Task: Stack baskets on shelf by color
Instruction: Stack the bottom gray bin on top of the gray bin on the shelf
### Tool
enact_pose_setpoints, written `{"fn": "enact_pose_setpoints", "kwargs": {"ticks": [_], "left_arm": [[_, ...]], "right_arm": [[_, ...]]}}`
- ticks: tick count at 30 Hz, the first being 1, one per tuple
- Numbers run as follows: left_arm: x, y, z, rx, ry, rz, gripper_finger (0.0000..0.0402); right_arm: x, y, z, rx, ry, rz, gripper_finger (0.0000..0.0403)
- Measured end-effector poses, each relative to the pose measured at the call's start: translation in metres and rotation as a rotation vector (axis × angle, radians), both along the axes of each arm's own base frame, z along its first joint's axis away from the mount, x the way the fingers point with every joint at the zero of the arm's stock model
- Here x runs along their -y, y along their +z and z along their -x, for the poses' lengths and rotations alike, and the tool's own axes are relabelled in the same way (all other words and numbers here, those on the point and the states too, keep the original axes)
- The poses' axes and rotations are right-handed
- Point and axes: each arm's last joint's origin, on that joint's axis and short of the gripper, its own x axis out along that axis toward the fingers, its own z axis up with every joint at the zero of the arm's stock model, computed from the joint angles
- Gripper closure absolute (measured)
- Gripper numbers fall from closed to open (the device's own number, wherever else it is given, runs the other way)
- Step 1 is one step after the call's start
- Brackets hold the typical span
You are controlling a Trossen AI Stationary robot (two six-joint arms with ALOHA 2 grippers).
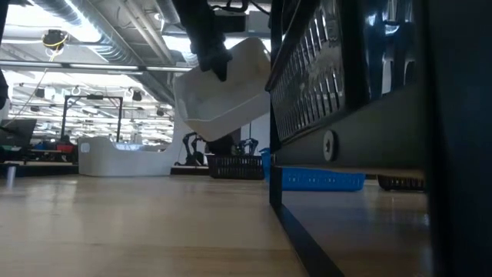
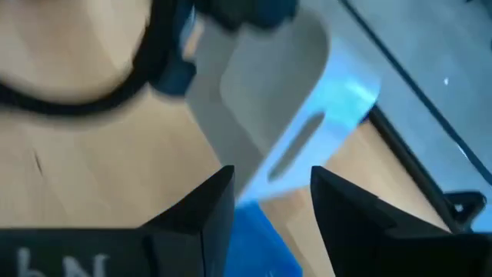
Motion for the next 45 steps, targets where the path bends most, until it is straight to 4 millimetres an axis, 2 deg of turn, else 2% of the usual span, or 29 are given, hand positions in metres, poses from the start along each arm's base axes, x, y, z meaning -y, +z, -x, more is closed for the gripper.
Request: {"fn": "enact_pose_setpoints", "kwargs": {"ticks": [5,11,23,41,45], "left_arm": [[0.0,0.0,0.0,0.005,0.002,0.003,0.0401],[0.0,0.0,0.0,0.045,0.036,0.013,0.0402],[0.015,0.0,-0.001,0.048,0.005,0.005,0.0401],[0.035,-0.001,-0.001,0.016,-0.068,0.013,0.0401],[0.035,-0.001,-0.002,0.017,-0.072,0.018,0.0401]], "right_arm": [[0.0,0.003,-0.004,0.099,-0.072,-0.023,0.0237],[0.001,-0.004,-0.01,0.17,-0.217,-0.061,0.0237],[0.0,-0.028,-0.027,0.109,-0.23,0.029,0.0238],[0.001,-0.033,-0.016,-0.016,-0.241,0.052,0.0238],[0.001,-0.033,-0.016,-0.013,-0.243,0.044,0.0259]]}}
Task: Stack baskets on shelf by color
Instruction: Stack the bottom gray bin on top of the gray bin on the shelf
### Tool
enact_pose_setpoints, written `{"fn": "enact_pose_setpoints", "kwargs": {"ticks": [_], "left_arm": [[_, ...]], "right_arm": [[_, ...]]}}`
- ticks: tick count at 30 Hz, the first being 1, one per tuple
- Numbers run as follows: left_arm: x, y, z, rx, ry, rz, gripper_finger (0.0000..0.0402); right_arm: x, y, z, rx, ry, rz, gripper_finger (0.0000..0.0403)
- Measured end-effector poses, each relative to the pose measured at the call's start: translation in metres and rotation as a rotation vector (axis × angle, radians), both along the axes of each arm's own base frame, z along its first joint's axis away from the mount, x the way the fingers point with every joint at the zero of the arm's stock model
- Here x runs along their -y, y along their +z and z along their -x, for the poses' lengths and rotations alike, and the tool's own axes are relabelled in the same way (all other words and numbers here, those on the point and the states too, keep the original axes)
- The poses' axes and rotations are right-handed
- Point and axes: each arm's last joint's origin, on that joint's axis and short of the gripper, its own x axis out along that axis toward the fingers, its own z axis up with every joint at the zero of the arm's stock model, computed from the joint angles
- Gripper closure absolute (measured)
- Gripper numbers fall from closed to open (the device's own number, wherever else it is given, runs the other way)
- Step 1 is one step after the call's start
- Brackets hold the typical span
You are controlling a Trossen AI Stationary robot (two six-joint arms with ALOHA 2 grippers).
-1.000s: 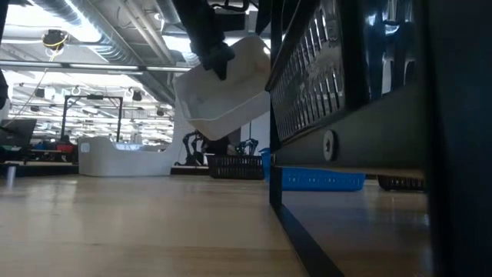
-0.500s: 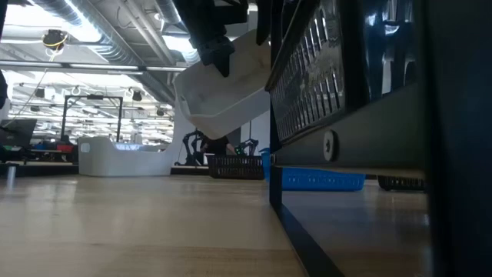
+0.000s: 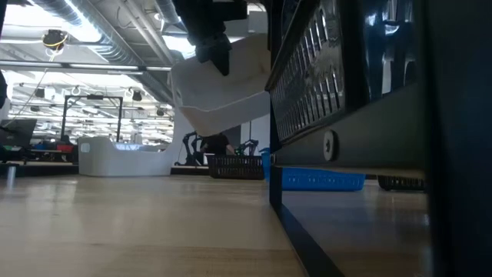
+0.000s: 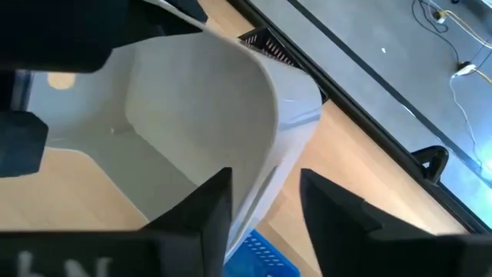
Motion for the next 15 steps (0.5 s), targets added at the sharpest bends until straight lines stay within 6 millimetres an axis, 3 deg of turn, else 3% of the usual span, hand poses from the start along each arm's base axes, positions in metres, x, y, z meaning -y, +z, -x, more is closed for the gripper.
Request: {"fn": "enact_pose_setpoints", "kwargs": {"ticks": [7,15], "left_arm": [[0.0013,-0.0013,-0.0006,0.019,-0.026,0.064,0.0401],[0.0,-0.0013,-0.0005,-0.022,-0.051,0.039,0.0386]], "right_arm": [[-0.0003,-0.0005,0.0004,-0.016,0.016,-0.016,0.0382],[-0.0001,-0.0006,0.0003,-0.023,0.026,-0.018,0.0391]]}}
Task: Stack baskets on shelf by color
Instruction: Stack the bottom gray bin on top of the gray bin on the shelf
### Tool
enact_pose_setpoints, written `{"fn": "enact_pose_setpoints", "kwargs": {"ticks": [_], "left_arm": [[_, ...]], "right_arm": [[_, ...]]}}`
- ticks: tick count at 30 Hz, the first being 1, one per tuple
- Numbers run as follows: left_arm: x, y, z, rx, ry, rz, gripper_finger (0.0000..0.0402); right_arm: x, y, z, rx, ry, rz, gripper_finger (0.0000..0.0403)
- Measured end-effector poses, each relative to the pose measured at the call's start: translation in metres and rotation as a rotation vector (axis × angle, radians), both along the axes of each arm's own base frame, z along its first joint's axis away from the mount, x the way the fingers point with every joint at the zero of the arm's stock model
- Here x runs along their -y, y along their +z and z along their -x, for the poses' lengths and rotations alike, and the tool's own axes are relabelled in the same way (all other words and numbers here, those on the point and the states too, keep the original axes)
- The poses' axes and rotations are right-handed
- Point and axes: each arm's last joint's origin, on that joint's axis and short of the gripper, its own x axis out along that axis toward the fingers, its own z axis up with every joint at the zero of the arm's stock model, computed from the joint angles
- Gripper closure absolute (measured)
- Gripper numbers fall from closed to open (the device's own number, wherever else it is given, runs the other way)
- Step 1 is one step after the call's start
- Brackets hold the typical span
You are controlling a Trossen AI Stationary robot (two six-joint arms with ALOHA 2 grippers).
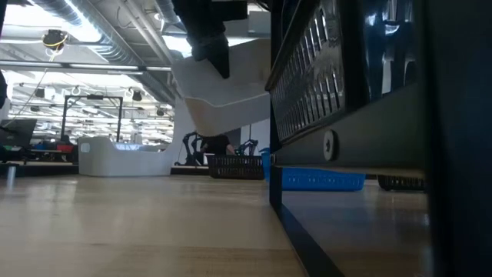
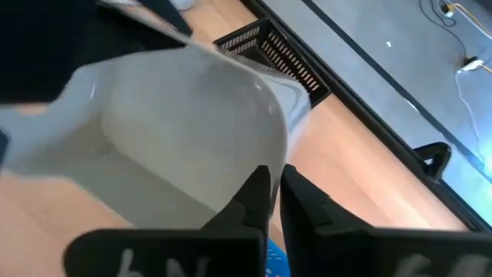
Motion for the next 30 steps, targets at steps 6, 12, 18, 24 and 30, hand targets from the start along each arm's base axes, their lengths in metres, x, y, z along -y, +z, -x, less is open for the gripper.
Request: {"fn": "enact_pose_setpoints", "kwargs": {"ticks": [6,12,18,24,30], "left_arm": [[-0.004,0.002,-0.001,0.028,0.005,0.013,0.0352],[0.001,0.002,-0.001,0.042,0.017,0.003,0.0349],[0.008,-0.001,0.0,0.005,-0.04,0.046,0.0347],[0.01,-0.006,0.003,-0.051,-0.095,0.12,0.0349],[0.011,0.001,0.008,-0.038,-0.129,0.17,0.0346]], "right_arm": [[-0.001,0.001,-0.002,0.023,0.006,-0.012,0.0398],[-0.001,0.001,-0.002,0.025,0.004,-0.01,0.0401],[-0.001,0.001,-0.002,0.021,0.006,-0.013,0.0402],[-0.001,-0.001,0.0,-0.008,0.011,-0.024,0.0403],[0.0,0.0,0.001,-0.025,0.016,0.014,0.0403]]}}
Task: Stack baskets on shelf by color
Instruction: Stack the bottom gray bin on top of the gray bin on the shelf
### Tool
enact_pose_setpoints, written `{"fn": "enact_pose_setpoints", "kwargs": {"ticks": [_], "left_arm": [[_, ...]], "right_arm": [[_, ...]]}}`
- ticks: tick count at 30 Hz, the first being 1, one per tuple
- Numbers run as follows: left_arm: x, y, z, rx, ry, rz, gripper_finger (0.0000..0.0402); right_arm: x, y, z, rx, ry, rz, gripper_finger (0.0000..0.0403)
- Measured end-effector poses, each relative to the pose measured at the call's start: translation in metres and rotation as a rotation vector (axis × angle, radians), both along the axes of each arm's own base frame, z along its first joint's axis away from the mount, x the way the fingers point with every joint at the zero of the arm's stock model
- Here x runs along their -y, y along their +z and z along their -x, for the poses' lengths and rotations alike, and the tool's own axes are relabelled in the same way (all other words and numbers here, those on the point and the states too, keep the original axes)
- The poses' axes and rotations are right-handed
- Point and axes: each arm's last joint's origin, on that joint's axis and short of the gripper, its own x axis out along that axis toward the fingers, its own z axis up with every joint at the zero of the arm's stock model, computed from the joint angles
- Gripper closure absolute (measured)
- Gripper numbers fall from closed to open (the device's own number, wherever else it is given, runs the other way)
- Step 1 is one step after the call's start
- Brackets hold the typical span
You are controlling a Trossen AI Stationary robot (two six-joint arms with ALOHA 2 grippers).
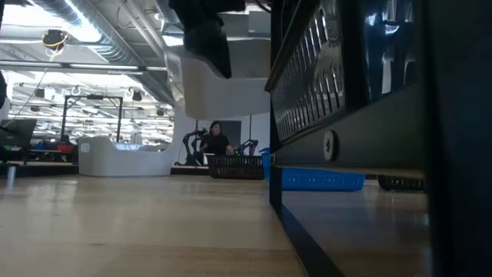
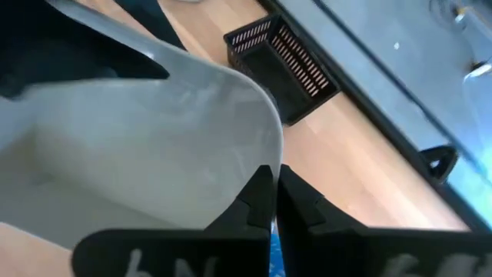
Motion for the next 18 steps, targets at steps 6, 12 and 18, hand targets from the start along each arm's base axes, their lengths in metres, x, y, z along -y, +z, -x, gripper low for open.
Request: {"fn": "enact_pose_setpoints", "kwargs": {"ticks": [6,12,18], "left_arm": [[0.0,0.021,0.016,0.072,-0.004,0.038,0.0345],[0.001,0.041,0.033,0.154,-0.041,0.156,0.0345],[-0.002,0.043,0.037,0.191,-0.009,0.285,0.0345]], "right_arm": [[0.001,0.001,0.001,-0.01,0.003,0.043,0.0403],[0.001,0.002,0.001,-0.016,0.012,0.066,0.0403],[0.001,0.002,-0.001,-0.054,0.084,0.092,0.0403]]}}
